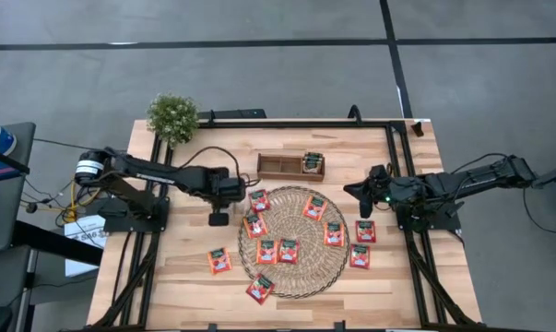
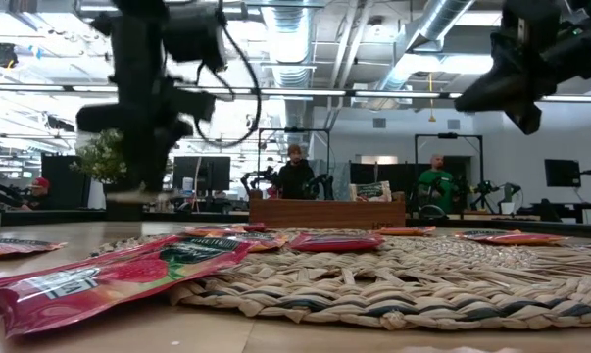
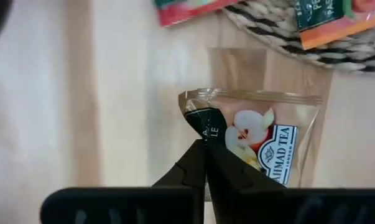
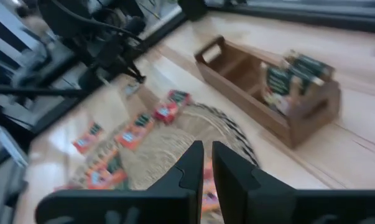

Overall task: Pick & Place Tea
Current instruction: Put the brown tea bag into the right section of the wooden organizer

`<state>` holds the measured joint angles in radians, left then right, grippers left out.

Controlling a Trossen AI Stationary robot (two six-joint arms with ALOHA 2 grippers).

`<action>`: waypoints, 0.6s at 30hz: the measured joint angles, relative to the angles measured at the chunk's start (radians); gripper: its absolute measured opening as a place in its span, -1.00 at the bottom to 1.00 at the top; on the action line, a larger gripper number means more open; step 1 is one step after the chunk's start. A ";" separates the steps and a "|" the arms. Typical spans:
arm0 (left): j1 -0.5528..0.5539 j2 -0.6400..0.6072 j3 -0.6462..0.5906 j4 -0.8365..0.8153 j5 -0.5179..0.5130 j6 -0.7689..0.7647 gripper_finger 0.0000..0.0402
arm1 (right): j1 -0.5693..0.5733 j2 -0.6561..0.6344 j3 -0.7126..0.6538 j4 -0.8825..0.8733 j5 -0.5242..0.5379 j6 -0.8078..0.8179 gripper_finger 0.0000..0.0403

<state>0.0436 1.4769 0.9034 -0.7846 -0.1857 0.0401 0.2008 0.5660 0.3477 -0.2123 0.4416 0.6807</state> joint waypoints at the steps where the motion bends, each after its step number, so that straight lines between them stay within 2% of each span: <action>1: -0.003 -0.009 0.028 -0.014 -0.020 0.007 -1.00 | 0.000 0.007 0.000 0.027 -0.001 -0.002 -0.86; 8: -0.038 -0.036 0.265 0.030 -0.214 0.125 -1.00 | -0.008 0.112 0.000 0.284 -0.028 -0.065 -0.72; 13: -0.053 -0.034 0.361 0.163 -0.240 0.221 -1.00 | -0.067 0.240 0.000 0.544 -0.107 -0.113 -0.59; 18: -0.071 -0.028 0.377 0.269 -0.269 0.263 -1.00 | -0.162 0.403 0.028 0.741 -0.259 -0.113 -0.48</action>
<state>-0.0273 1.4491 1.2804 -0.5158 -0.4550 0.3027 0.0388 0.9690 0.3755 0.5288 0.1827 0.5674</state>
